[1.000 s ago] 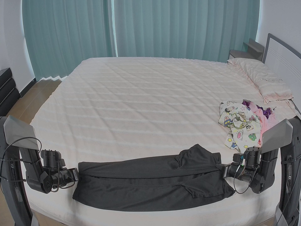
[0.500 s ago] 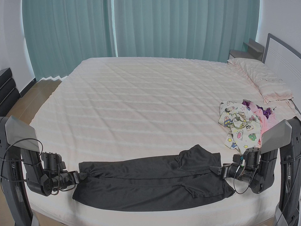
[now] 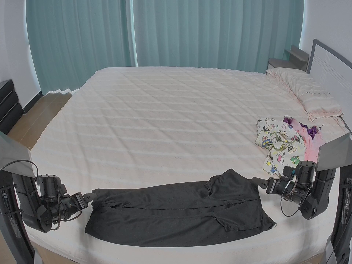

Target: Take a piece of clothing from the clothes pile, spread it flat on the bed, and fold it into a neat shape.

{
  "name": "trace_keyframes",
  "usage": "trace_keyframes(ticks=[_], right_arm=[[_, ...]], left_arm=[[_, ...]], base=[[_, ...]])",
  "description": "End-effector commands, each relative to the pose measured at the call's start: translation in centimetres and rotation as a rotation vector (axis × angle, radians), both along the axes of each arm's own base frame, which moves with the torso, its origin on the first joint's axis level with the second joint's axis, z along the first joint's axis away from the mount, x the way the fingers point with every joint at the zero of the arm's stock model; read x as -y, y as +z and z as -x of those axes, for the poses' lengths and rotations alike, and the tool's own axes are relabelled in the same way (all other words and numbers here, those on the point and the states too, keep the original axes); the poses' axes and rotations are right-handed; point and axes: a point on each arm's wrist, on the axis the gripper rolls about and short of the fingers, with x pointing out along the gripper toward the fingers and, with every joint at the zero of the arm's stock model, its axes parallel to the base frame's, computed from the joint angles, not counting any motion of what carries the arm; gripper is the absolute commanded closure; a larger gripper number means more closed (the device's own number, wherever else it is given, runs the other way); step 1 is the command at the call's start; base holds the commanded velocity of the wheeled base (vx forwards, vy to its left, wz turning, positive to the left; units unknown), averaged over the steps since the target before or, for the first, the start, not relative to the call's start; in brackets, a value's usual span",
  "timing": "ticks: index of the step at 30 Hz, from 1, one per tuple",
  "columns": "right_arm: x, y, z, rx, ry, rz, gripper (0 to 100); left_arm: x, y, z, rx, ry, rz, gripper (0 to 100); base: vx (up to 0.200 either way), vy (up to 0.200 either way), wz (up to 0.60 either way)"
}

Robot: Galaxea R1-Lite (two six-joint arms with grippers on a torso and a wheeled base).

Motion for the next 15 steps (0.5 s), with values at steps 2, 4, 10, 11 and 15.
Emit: trace_keyframes(ticks=[2, 4, 10, 11, 15], right_arm=[[-1.0, 1.9, 1.3, -0.006, -0.014, -0.093, 0], [-1.3, 2.0, 2.2, -0.047, -0.021, -0.133, 0], [-1.4, 1.7, 3.8, -0.148, -0.069, -0.241, 0], [-1.4, 1.6, 4.0, -0.16, -0.069, -0.239, 0], [-1.3, 1.5, 4.7, -0.18, -0.066, -0.232, 0]], left_arm=[[0.8, 2.7, 1.1, 0.066, -0.002, 0.14, 0], [1.3, 2.3, 1.8, 0.031, -0.022, 0.147, 0], [2.1, 0.6, 4.5, -0.119, -0.107, 0.178, 0], [2.2, 0.3, 4.7, -0.139, -0.137, 0.16, 0], [1.9, -1.0, 4.8, -0.185, -0.162, 0.109, 0]], base=[[0.0, 0.0, 0.0], [0.0, 0.0, 0.0], [0.0, 0.0, 0.0], [0.0, 0.0, 0.0], [0.0, 0.0, 0.0]])
